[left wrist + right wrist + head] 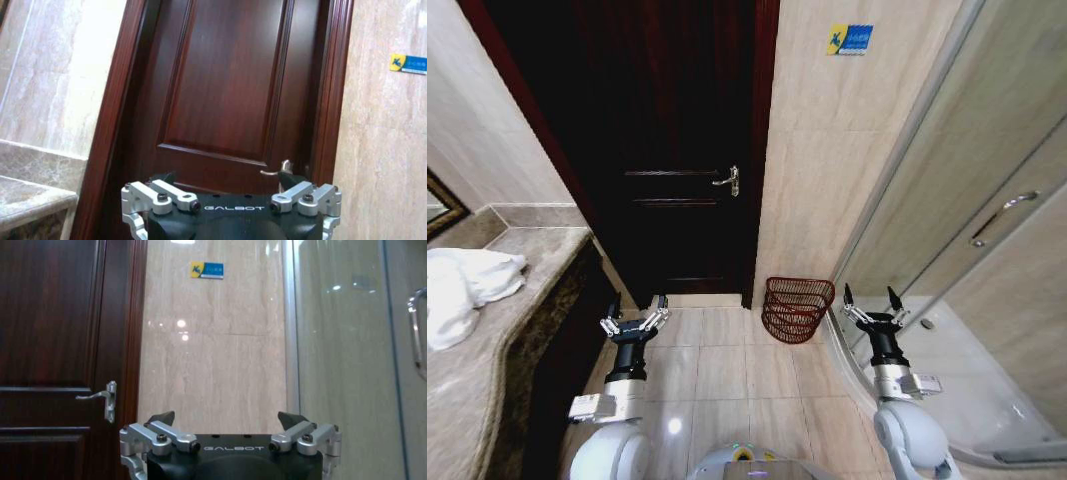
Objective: Discard the used towel into the hamper.
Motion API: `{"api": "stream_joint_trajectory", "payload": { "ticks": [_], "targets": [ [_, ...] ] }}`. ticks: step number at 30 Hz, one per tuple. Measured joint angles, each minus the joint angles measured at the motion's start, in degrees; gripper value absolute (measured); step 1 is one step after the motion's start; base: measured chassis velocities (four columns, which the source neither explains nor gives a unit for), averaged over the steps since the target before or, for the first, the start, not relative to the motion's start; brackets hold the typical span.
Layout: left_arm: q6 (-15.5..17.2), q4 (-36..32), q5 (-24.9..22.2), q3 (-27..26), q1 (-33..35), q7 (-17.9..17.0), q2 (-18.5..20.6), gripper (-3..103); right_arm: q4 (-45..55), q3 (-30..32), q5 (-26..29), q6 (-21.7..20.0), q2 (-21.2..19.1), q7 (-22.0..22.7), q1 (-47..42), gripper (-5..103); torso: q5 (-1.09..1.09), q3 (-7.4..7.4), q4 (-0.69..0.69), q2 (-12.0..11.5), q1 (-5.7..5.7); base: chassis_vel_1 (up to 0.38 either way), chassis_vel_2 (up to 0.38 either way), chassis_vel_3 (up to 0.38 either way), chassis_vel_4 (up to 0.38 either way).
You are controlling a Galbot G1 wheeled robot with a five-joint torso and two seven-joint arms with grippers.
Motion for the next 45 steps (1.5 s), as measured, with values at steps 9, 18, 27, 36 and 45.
{"api": "stream_joint_trajectory", "payload": {
  "ticks": [9,18,27,36,45],
  "targets": [
    [-0.6,0.3,-0.2,-0.3,-0.1,-0.1,-0.2,100,-1.0,-0.3,0.3,2.1,-0.1,-0.3,0.7,100,0.0,0.01,0.01,0.0,0.03,-0.084,0.092,0.092,-0.096],
    [-0.6,0.6,-0.7,-0.9,-0.1,-0.9,-0.4,99,-1.5,-0.2,0.5,2.7,-0.2,-0.4,0.5,100,0.0,-0.01,0.0,0.0,-0.03,0.0,0.0,0.0,0.0],
    [-0.6,0.3,-0.9,-1.0,-0.1,-1.6,-0.5,99,-2.0,0.0,0.5,3.5,-0.1,-0.3,0.5,100,0.0,0.0,0.01,0.0,-0.01,0.021,0.027,0.031,0.019],
    [-0.5,-0.2,-1.0,-1.1,-0.1,-2.2,-0.7,99,-2.4,-0.3,0.5,3.6,-0.1,-0.3,0.7,100,0.0,0.0,0.01,0.0,-0.01,0.085,0.083,0.078,0.073],
    [-0.4,-0.2,-1.0,-0.9,0.0,-2.3,-1.0,100,-2.7,-0.3,0.5,3.7,-0.4,-0.3,0.8,100,0.0,0.0,0.01,0.0,-0.01,0.116,0.109,0.115,0.117]
  ]
}}
